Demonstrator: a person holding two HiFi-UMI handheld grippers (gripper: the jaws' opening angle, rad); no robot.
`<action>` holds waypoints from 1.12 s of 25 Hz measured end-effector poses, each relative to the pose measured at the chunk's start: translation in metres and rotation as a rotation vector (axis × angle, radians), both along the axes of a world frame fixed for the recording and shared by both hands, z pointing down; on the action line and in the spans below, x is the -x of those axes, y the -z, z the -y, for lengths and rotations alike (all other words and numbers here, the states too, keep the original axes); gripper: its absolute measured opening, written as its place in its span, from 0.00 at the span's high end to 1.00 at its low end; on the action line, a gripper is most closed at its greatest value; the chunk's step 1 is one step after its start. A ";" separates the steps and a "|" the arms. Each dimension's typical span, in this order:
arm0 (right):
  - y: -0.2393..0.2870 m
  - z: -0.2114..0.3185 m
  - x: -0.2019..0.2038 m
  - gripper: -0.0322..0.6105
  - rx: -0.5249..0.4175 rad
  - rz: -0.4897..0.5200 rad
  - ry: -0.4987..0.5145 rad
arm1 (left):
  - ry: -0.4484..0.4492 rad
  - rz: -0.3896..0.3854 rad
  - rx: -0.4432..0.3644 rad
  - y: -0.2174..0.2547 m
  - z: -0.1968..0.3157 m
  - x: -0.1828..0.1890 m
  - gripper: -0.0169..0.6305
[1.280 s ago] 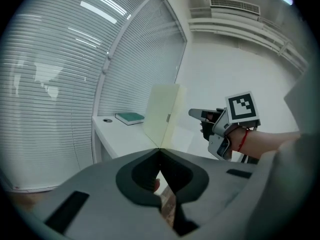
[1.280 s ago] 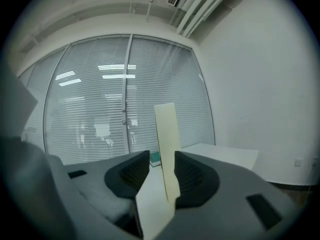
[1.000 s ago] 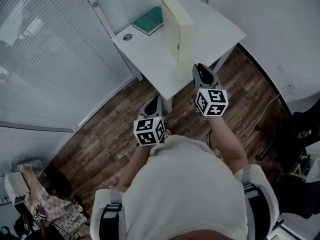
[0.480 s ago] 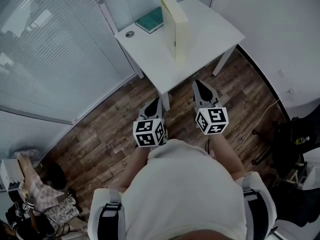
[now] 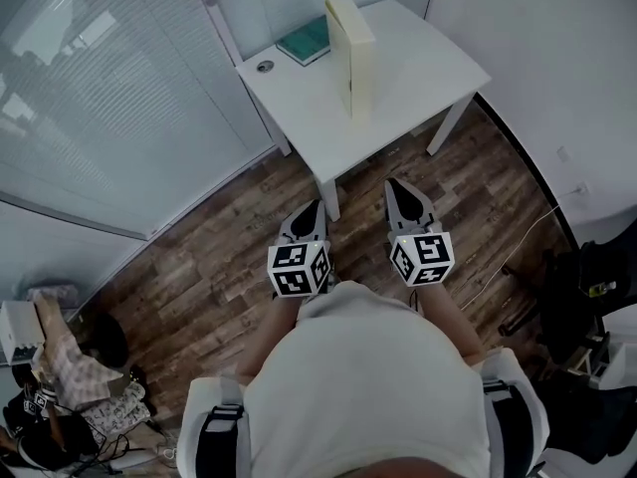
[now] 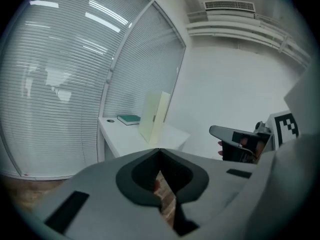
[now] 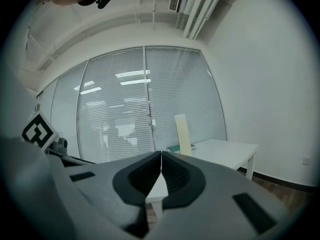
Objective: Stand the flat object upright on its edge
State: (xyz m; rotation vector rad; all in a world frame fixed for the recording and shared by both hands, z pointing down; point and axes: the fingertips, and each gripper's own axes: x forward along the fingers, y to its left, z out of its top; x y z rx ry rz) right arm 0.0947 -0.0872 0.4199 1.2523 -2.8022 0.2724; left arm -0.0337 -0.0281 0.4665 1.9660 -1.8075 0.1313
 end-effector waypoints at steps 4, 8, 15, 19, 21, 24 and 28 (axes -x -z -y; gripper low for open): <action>-0.001 -0.002 0.004 0.91 0.009 0.008 0.021 | 0.018 0.001 -0.003 0.002 -0.001 0.002 0.95; 0.000 0.005 0.001 0.92 0.010 0.014 -0.003 | 0.028 0.001 -0.007 0.003 0.002 0.003 0.95; 0.006 0.020 -0.002 0.92 -0.002 0.018 -0.020 | 0.020 0.001 -0.016 0.007 0.016 0.002 0.95; 0.007 0.023 0.001 0.92 -0.006 0.024 -0.010 | 0.020 -0.002 -0.022 0.008 0.022 0.002 0.95; 0.007 0.024 0.002 0.92 -0.006 0.026 -0.004 | 0.019 -0.006 -0.020 0.008 0.023 0.001 0.95; 0.009 0.024 0.004 0.92 -0.010 0.023 0.008 | 0.022 -0.013 -0.022 0.010 0.024 0.002 0.95; 0.011 0.022 0.005 0.92 -0.016 0.027 0.019 | 0.029 -0.028 -0.024 0.012 0.023 0.004 0.95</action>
